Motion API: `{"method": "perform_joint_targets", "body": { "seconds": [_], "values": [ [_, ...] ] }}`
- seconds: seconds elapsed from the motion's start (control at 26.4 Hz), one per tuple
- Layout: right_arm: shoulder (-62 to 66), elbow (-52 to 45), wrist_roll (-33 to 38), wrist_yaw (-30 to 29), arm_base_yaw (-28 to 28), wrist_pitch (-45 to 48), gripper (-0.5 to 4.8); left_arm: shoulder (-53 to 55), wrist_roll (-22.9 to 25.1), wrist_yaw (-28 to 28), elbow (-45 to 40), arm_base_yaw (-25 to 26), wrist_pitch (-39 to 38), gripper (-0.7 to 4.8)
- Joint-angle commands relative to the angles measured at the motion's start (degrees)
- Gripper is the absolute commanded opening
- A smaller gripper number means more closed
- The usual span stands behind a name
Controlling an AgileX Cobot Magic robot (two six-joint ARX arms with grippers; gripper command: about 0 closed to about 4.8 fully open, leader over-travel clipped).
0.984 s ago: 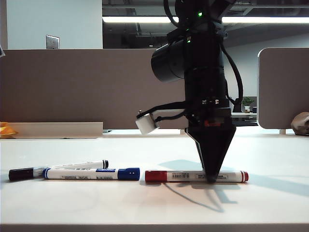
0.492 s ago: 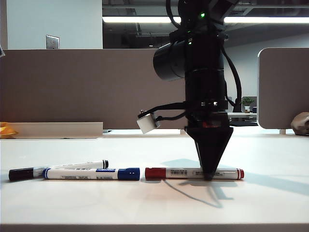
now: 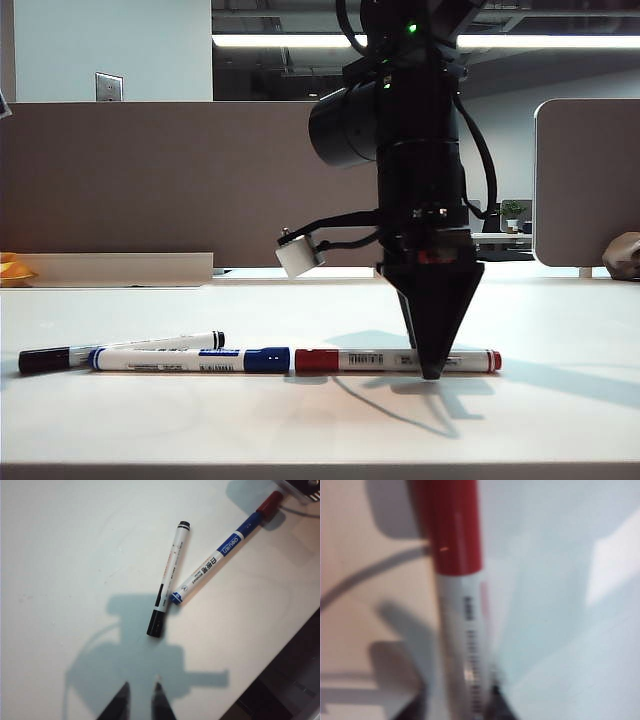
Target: Pick up the markers one by one and line them up horizontally in a straight line on the table.
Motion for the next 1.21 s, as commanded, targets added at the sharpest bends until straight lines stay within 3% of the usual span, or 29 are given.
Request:
{"method": "perform_joint_targets", "body": {
  "seconds": [0.04, 1.21],
  "values": [
    [-0.17, -0.04, 0.04, -0.37, 0.2, 0.0, 1.91, -0.24, 0.04, 0.04, 0.22, -0.04, 0.28, 0.61],
    [-0.9, -0.02, 2.43, 0.09, 2.14, -1.55, 1.9, -0.22, 0.04, 0.55, 0.22, -0.04, 2.69, 0.61]
  ]
}}
